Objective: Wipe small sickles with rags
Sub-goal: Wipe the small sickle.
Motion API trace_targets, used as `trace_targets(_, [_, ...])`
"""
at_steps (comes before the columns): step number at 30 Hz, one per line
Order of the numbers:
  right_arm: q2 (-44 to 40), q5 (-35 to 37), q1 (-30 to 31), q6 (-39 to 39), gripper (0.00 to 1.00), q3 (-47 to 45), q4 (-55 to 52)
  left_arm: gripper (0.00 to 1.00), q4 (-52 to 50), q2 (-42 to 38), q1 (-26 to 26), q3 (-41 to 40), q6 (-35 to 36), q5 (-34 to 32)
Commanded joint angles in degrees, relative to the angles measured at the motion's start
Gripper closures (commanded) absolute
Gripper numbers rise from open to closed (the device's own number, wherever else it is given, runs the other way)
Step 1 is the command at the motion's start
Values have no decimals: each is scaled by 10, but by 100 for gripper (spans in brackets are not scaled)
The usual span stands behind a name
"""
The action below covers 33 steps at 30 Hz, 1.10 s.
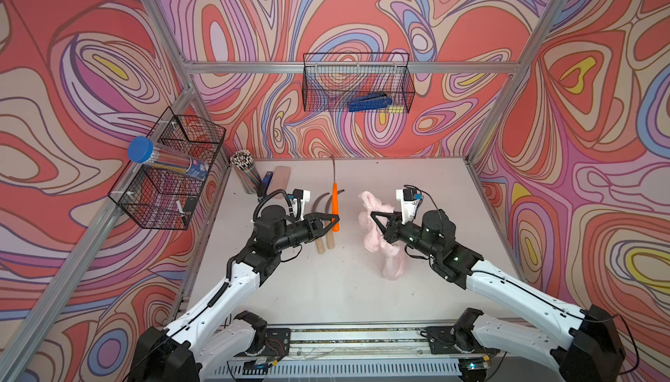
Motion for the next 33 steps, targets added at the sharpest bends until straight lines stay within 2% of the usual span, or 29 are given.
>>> trace_targets(1, [51,-60,-1,-22,100,57,29,100,47,0,-1,-13,-12,56])
trace_targets(5, [99,-61,-2,-34,100,103,31,100,45,-6,-2,-17,-11,72])
trace_targets(10, [143,-65,-11,-41,100,146,25,100,14,-22,-7,-20,9,67])
trace_targets(17, [194,-82,-27,-46,100,207,2,100,21,-13,-13,-28,12,67])
trace_targets(26, [268,-108,-80,-37,100,279,-27,100,46,23,-30,-29,15,75])
trace_targets(33, [353,-115,-116,-31,100,332,-39,100,30,9,-37,-25,24,72])
